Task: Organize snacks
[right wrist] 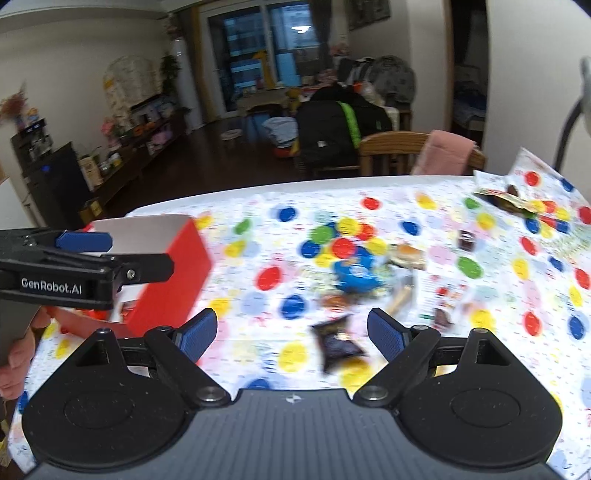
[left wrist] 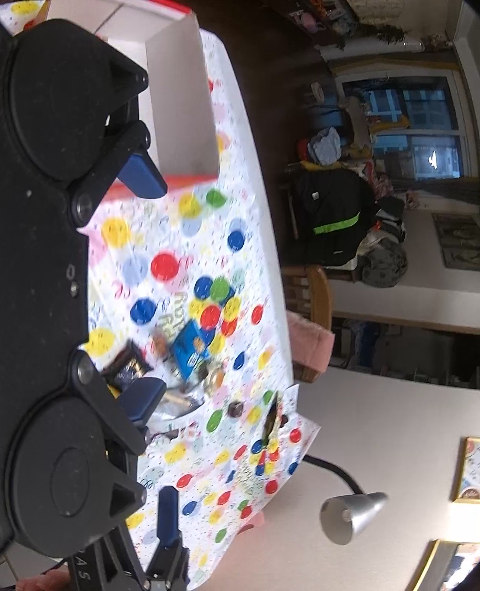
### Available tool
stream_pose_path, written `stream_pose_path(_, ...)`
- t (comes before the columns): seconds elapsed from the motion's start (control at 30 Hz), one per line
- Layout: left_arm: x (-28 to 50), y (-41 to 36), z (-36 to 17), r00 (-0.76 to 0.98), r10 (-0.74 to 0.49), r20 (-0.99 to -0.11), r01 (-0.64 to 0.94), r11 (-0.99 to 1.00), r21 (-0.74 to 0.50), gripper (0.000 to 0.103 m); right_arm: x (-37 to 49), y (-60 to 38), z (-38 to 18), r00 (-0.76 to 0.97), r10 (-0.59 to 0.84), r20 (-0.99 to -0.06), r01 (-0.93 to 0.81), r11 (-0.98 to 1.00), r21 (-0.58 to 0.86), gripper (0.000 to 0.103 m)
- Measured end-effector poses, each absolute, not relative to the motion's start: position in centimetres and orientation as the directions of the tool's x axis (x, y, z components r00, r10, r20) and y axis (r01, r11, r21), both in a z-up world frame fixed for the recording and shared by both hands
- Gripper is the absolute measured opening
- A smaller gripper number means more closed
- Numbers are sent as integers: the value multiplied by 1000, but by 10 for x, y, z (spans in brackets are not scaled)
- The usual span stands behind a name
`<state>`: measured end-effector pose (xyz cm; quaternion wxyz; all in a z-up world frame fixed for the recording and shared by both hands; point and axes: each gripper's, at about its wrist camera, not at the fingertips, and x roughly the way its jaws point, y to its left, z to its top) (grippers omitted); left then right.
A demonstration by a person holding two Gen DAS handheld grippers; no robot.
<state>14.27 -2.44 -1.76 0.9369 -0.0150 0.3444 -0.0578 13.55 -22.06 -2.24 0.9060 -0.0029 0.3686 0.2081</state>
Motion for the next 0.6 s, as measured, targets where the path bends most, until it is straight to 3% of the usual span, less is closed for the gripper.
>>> stream_pose_path(0.6, 197, -109, -90, 644, -85, -760, 30, 996, -86, 103, 163, -314, -92, 625, 260, -736, -272, 956, 107, 89)
